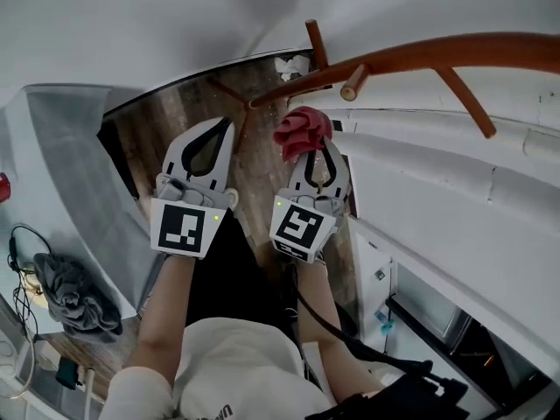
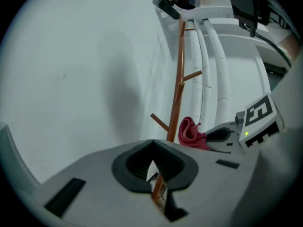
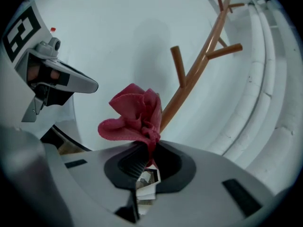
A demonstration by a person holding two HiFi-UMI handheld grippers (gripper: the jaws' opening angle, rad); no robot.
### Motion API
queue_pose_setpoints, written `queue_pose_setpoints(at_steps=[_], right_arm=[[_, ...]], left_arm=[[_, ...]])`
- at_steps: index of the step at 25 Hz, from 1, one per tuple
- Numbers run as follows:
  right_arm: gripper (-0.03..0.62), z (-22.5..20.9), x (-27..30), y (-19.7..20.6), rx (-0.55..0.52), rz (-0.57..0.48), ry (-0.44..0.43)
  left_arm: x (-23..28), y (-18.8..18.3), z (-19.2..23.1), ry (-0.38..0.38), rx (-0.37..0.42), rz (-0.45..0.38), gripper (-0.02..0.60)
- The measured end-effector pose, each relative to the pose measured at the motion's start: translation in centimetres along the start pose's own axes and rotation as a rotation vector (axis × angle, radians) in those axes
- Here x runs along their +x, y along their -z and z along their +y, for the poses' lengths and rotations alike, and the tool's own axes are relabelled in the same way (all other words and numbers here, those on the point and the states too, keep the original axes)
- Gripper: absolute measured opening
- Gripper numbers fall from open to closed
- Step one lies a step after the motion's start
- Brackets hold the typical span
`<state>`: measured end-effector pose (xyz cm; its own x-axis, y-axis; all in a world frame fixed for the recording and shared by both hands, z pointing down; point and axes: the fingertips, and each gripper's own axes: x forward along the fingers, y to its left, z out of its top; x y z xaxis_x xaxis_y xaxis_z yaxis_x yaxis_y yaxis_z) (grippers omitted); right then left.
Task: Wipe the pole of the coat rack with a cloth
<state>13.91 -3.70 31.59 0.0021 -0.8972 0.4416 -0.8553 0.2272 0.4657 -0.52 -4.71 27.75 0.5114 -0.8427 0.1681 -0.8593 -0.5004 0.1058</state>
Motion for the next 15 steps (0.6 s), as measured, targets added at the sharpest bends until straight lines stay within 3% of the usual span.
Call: queue_pose_setpoints(at_steps=[15], right_arm=[[0.048, -6.6, -5.7, -9.3, 0.053, -0.185, 0.146]], left_arm=[[-1.0, -10.9, -1.9, 0.034, 0.077, -0.155, 0.012]])
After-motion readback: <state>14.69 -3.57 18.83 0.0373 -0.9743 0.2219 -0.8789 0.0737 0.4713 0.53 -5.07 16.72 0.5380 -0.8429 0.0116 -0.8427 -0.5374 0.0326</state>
